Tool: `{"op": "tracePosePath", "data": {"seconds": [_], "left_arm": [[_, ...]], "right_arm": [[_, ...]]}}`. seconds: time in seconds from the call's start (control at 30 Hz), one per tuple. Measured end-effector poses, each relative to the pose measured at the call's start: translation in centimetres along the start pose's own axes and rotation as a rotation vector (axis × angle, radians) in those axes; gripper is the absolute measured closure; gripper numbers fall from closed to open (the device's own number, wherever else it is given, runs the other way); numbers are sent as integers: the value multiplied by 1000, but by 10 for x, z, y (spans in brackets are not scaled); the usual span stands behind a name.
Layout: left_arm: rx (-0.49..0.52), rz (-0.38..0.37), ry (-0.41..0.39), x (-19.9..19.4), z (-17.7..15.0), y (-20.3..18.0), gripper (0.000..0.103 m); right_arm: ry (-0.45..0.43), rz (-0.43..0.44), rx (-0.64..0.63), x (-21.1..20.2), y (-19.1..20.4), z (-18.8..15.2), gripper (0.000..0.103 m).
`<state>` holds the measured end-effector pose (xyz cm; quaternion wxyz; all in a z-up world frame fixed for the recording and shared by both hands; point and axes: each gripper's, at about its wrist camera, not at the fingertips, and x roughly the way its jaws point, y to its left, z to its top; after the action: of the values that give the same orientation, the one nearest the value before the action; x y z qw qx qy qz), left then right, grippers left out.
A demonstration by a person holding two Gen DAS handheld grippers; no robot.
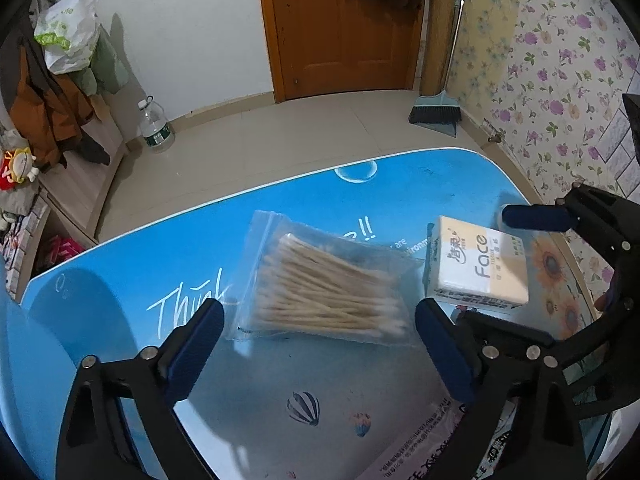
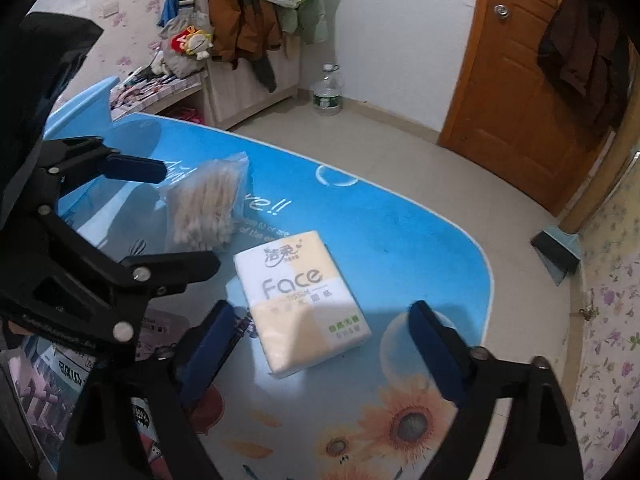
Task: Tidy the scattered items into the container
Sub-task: 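Approach the cotton swab bag with the left gripper while the right gripper approaches the Face tissue pack, then grasp the cotton swab bag with the left gripper while the right gripper grasps the tissue pack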
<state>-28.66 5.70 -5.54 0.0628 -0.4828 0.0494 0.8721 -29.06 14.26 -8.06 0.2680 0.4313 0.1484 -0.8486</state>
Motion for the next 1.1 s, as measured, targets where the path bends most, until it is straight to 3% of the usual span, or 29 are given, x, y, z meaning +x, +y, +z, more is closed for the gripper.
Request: {"op": "tracePosePath", "data": {"seconds": [0.13,0.33,0.63,1.1], "left_arm": [[-10,-11,10,5,-2,2,14],[-2,-30,-5,4,-3,0,24],[4,-33,-14,1,-6,-1,28],[23,-32,-25,-5,-11,2,37]], "right_arm": [[-6,18,-2,2,1,3,20],[-13,56,-12,0,4,4,34],[-18,73,-27,-4,5,3,48],[-19,70,-16,-12,10,-6,52]]}}
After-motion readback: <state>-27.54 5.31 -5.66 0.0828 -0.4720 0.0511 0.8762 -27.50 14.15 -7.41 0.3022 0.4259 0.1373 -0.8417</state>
